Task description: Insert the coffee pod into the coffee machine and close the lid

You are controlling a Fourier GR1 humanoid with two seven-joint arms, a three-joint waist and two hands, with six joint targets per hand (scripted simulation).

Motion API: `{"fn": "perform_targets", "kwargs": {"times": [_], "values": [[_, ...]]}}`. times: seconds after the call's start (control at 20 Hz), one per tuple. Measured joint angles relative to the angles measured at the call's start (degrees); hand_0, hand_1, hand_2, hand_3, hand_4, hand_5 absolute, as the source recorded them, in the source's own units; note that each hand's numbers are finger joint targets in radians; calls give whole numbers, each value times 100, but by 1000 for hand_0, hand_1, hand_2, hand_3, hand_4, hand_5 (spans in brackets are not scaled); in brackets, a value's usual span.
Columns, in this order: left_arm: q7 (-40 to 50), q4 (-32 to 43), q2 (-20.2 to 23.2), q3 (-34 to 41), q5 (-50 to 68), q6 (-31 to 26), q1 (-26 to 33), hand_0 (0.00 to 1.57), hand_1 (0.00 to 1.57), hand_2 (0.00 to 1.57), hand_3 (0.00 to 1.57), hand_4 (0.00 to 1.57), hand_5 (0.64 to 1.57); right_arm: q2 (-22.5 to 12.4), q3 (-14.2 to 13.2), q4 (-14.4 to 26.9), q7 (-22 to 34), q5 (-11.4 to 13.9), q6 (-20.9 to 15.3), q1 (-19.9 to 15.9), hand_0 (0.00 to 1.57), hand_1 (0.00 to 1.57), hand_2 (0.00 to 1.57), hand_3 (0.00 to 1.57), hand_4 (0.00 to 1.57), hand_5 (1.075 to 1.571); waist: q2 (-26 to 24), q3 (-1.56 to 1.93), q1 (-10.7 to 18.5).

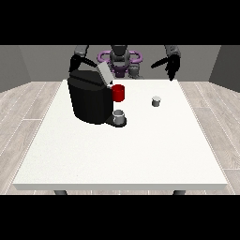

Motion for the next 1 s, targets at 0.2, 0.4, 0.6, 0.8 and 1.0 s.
{"fn": "perform_targets", "kwargs": {"times": [0.2,0.4,0.6,0.8,1.0], "values": [[13,563,229,89,-252,-59,-475,0,0,0,0,0,1571,58,57,-13,81,-37,70,-289,0,0,0,0,0,1571,325,-1,-231],[-69,1097,485,99,-552,-150,-841,0,0,0,0,0,1571,145,126,50,140,98,-45,-491,0,0,0,0,0,1571,627,-2,-339],[-188,1643,552,43,-864,-141,-1163,0,0,0,0,0,1571,198,170,147,254,124,-50,-638,0,0,0,0,0,1571,812,-2,-420],[-216,2071,493,-87,-1236,-27,-1381,0,0,0,0,0,1571,275,161,399,124,53,3,-682,0,0,0,0,0,1571,870,-2,-418],[-384,2509,365,-190,-1614,238,-1582,488,488,724,486,0,1571,242,55,586,197,15,28,-929,0,0,0,0,0,1571,942,-1,-361]]}}
